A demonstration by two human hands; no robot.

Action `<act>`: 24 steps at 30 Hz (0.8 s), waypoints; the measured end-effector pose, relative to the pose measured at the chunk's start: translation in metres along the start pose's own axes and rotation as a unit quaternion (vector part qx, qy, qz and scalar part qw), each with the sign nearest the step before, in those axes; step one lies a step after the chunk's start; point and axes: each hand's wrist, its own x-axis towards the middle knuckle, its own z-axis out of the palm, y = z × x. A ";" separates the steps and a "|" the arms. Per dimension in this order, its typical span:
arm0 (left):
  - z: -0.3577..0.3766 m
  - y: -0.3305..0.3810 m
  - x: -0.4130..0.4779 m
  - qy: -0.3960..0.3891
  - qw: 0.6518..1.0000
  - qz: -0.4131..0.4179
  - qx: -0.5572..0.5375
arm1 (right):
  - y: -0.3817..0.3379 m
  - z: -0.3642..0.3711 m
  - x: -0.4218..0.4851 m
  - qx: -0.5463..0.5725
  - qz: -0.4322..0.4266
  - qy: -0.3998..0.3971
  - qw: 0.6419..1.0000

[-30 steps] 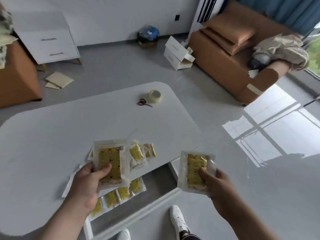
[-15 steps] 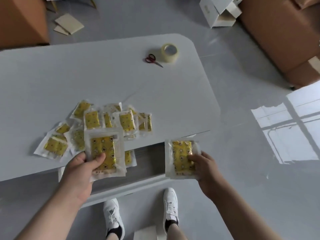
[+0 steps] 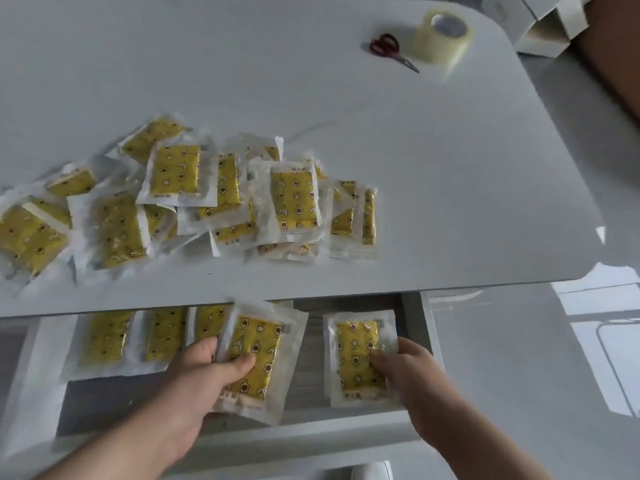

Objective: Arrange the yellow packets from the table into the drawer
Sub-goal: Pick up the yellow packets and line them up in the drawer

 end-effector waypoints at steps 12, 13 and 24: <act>0.019 -0.046 0.087 -0.066 0.983 0.051 0.166 | 0.015 -0.001 0.108 0.005 -0.032 0.009 0.999; 0.026 -0.050 0.090 -0.051 0.987 0.049 0.146 | 0.017 -0.002 0.110 0.017 -0.035 0.013 0.999; 0.109 -0.055 0.130 0.068 0.984 0.104 0.132 | 0.017 -0.013 0.128 0.067 -0.051 0.105 0.991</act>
